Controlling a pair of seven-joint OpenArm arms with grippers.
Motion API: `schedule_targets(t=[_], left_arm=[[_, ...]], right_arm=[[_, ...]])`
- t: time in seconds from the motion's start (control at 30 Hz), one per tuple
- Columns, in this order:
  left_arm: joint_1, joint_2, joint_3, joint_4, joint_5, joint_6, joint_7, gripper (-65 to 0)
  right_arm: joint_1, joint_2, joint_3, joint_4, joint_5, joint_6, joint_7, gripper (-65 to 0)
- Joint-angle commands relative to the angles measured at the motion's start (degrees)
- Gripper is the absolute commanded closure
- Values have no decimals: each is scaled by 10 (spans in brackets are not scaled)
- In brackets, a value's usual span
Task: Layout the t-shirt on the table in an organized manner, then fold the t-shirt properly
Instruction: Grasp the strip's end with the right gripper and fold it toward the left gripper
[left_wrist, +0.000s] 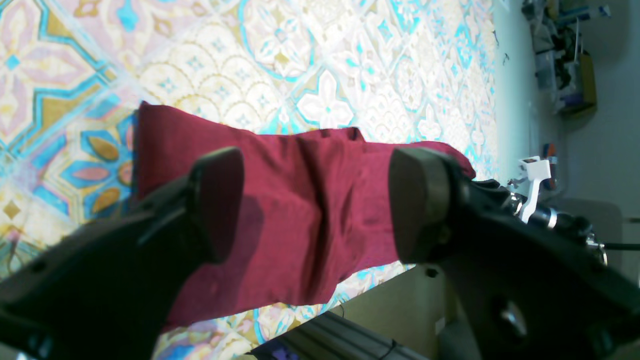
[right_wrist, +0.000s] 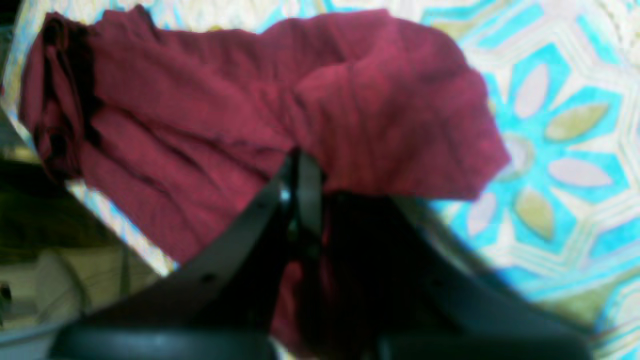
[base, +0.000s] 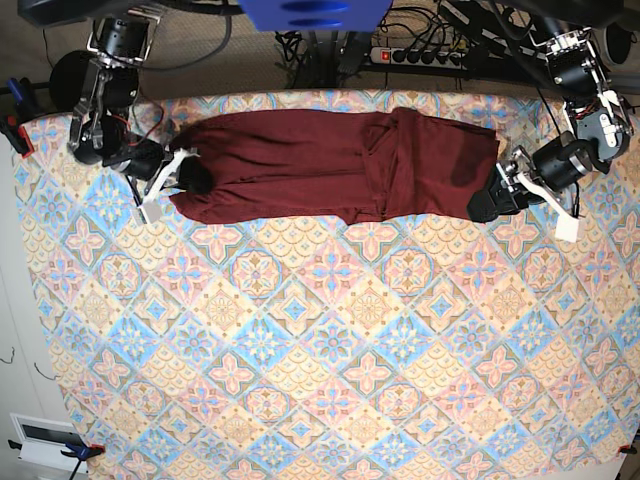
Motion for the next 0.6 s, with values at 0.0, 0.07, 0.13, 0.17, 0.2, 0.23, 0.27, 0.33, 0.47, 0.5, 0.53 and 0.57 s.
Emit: schedule_targets(t=[0.0,0.07,0.13,0.17,0.2,0.23,0.27,0.33,0.47,0.5,0.53,0.57], left_arm=[[-4,-10,-5,10,-13,-1,-8,-418],[-4,-10,-5,10,-13,-1,-8,-418],[-4,-10,-5,10,-13,-1,-8,-418],[-4,-10,-5,10,-13,-1,-8,-418],[-4,-10,-5,10,-13,-1,-8,-417],[-4,-10,-5,10,-13,-1,-8,-417],[-4,-10,-5,10,-13,-1,-8,-417],[-4,-10,-5,10,-13,-1,-8,-417],[-4,-10,-5,10,-13,-1,-9,-417],[-4,-10,-5,10,-13,-1,-9,-417],[-4,-10,-5,10,-13,-1,-9,-417],[-4,-10,-5,10,-13,-1,-9,-417]], right_arm=[[24,15,3,7,-3,2,14,-2],[39,16,4,0,-37,2,16,-2],[53,16,4,-8,-79,2,18,-2],[61,16,5,-9,-103,2,18,-2],[67,16,9,-9,-122,2,18,-2],[73,16,14,-9,-135,2,18,-2],[79,16,19,-9,-145,2,18,-2],[86,16,28,-9,-160,2,18,-2],[105,16,45,-5,-172,2,18,-2],[107,16,46,-3,-170,2,17,-2],[106,16,45,-2,-170,2,17,-2],[106,16,43,5,-170,2,17,-2]])
